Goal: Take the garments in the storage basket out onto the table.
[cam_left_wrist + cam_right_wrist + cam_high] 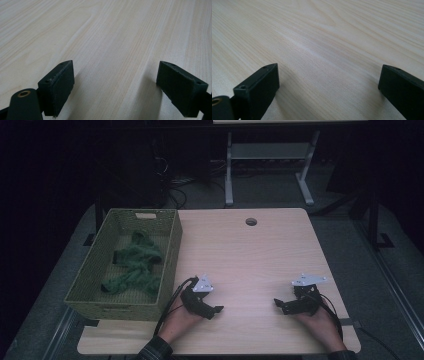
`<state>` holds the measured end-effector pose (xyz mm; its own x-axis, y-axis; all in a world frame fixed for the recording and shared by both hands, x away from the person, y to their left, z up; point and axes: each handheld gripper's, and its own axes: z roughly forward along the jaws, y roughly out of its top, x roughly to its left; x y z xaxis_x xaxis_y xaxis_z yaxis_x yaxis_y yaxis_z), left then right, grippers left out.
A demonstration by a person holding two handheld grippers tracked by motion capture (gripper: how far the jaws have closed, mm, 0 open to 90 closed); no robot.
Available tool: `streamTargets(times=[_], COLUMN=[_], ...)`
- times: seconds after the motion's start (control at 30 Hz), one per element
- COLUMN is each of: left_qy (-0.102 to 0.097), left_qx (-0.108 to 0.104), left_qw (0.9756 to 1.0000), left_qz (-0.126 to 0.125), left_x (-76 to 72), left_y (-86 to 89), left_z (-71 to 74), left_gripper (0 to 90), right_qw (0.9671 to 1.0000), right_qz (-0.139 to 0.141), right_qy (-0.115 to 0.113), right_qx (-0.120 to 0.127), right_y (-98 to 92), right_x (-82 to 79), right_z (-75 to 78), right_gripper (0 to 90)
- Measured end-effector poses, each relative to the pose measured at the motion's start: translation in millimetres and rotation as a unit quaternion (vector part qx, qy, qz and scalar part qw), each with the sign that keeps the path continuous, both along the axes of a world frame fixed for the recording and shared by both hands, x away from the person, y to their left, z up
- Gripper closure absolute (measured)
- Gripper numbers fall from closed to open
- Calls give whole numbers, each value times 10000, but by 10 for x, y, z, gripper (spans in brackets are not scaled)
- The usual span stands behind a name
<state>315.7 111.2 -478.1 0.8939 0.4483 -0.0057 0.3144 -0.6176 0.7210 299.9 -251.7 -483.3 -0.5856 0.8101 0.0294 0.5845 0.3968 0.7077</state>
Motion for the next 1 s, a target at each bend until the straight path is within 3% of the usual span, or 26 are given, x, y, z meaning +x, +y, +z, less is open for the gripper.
streamTargets(times=[0.47,1.0], left_qy=[98,94], left_qx=[35,-181], left_qw=[9999,9998], left_qz=[82,83], left_x=[7,29], left_y=[16,41], left_z=[27,204], left_gripper=[139,139], right_qw=[10000,10000], right_qz=[-11,-15], right_qy=[18,16], right_qx=[4,12], right_y=[2,3], right_x=[-2,-2], right_z=[1,0], right_gripper=[30,29])
